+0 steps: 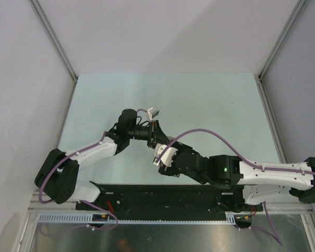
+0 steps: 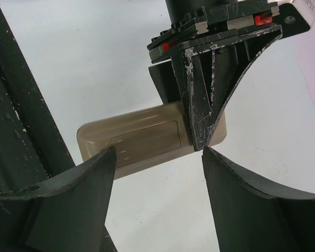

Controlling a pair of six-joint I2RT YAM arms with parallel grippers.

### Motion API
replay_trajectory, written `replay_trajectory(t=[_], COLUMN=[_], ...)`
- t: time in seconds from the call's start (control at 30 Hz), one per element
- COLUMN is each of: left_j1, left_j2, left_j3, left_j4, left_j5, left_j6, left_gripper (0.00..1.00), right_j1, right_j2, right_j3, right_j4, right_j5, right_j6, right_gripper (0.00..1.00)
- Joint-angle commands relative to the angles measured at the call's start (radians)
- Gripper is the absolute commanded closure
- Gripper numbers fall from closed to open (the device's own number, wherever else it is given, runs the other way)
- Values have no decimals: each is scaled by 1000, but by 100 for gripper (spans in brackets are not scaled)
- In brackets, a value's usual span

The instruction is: Load the batteries into the remote control

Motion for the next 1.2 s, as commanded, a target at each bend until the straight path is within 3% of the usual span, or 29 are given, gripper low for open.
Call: replay_trajectory(t=[0.0,1.17], left_j1=[4,10], left_j2=[-28,-44], left_j3=[49,48], left_j4=[22,5], left_j5=[17,20], left_j6=[-18,-12], left_gripper=[100,100], right_j1=[12,34], right_j2=[-13,13], right_j3=[27,32], right_j4=[5,-17], right_j5=[-1,65], right_j6=[-1,8], right_gripper=[28,27])
